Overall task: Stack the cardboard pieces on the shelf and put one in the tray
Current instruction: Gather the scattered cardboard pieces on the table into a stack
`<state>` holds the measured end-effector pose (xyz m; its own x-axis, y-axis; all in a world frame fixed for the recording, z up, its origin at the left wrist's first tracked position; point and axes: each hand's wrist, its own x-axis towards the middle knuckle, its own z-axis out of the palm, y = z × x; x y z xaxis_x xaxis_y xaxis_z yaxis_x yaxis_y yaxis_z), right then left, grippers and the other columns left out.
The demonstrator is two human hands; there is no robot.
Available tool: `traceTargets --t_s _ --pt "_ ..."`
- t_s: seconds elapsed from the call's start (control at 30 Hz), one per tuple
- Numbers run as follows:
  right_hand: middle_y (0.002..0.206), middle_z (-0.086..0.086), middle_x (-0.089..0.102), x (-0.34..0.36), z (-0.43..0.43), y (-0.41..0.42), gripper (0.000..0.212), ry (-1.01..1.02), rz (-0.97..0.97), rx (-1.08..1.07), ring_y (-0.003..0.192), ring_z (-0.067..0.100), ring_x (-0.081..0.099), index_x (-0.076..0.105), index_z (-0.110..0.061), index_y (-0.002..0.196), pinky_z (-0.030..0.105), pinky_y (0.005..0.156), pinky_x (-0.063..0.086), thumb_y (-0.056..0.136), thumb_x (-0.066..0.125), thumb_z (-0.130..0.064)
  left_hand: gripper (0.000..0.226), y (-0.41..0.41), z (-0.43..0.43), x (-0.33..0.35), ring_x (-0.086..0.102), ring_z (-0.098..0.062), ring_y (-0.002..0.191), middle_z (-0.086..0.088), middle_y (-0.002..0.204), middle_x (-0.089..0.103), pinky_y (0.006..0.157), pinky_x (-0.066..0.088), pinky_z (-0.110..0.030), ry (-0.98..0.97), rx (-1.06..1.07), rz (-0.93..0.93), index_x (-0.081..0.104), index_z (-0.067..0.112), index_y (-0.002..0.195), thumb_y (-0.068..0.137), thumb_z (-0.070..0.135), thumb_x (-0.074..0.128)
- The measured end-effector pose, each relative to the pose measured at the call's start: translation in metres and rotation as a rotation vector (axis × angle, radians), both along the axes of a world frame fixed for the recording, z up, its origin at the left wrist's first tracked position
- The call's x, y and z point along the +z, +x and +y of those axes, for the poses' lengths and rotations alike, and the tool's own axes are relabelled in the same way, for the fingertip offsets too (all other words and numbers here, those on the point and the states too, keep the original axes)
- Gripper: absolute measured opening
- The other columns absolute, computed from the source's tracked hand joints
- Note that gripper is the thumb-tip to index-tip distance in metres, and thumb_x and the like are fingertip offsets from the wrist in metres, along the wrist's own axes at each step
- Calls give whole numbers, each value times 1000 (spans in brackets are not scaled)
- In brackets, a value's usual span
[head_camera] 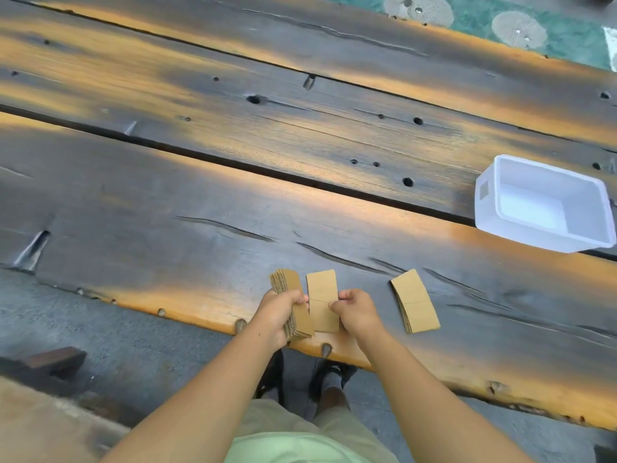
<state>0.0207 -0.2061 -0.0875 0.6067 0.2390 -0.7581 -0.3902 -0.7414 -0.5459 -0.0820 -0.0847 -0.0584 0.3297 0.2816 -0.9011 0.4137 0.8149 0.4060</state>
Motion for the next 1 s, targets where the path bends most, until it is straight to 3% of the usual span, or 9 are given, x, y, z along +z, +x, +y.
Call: traceTargets --t_s 0.1,0.23,0.3,0.43,0.53,0.6,0.77,0.87,1.0 --pt "85 3 66 -10 5 4 12 -43 -43 -17 87 26 65 57 -18 82 41 81 54 85 68 -16 11 0 0 -1 68 -34 83 -28 105 66 88 54 -57 -31 48 -19 57 3 84 84 -7 53" --pt "73 3 65 -14 9 2 12 -77 -72 35 75 24 62 59 -15 75 38 73 52 85 66 -14 14 -7 -3 -4 64 -45 116 -32 122 66 96 52 -59 -90 128 -38 58 -2 86 88 -11 47" --pt "71 4 64 -11 7 3 17 -52 -58 38 73 24 61 58 -16 72 40 74 53 86 65 -12 15 -10 -4 -2 63 -44 118 -31 124 66 95 53 -58 -99 129 -39 60 -3 87 88 -10 47" --pt "75 8 65 8 0 10 19 61 28 23 71 23 60 57 -14 73 38 71 52 88 62 -3 15 -15 1 4 72 -36 102 -26 110 73 70 63 -47 -108 123 -82 56 -1 99 91 -7 46" --pt "75 9 65 36 -2 18 17 184 47 -8 67 21 61 59 -10 76 30 59 52 90 60 0 11 -18 11 11 75 -29 85 -20 92 77 78 60 -48 -61 77 -121 61 -3 100 90 -3 56" --pt "79 10 67 58 -2 21 13 275 70 -3 75 25 63 61 -7 81 36 69 52 91 59 0 10 -19 15 20 74 -25 74 -15 81 77 75 60 -45 -38 12 -194 66 -3 94 88 5 66" --pt "76 4 72 102 2 6 15 450 153 21 71 15 68 66 -9 82 31 69 56 93 58 -2 46 -18 17 44 76 -33 92 -22 106 77 73 61 -43 -28 -106 -404 71 5 115 78 29 82" --pt "78 6 71 119 6 -10 11 493 128 -10 71 16 67 66 -6 87 32 70 57 94 58 -2 71 -17 15 58 77 -33 89 -22 103 77 68 61 -41 -45 -173 -477 70 8 116 56 37 95" --pt "85 13 68 130 4 -29 10 499 37 -36 74 20 64 66 3 99 41 76 53 93 60 -3 71 -19 14 67 77 -32 83 -21 96 78 65 61 -42 -59 -230 -523 74 8 106 48 40 97"
